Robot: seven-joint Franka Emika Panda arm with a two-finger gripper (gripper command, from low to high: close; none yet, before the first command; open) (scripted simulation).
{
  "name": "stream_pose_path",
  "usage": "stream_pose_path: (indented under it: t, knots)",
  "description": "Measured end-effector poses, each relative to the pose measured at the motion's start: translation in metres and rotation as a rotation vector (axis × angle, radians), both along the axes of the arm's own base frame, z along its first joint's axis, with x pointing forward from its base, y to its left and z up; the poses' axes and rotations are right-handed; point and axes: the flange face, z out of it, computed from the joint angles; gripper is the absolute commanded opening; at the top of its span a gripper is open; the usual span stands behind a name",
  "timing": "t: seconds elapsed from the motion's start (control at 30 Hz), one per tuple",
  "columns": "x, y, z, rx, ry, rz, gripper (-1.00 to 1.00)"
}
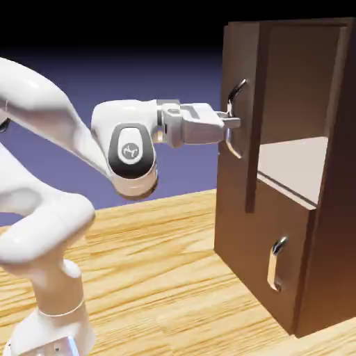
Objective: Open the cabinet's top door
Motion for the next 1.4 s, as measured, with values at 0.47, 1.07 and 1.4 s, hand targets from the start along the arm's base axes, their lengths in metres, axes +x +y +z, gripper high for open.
stream_pose_path:
  t: [0.47, 1.07, 1.4]
  knots:
    - [-0.055, 0.06, 0.0, 0.0, 0.0, -0.209, -1.0]
    - [-0.105, 0.153, 0.0, 0.0, 0.001, -0.481, -1.0]
    - [-0.127, 0.237, 0.0, 0.001, 0.001, -0.705, -1.0]
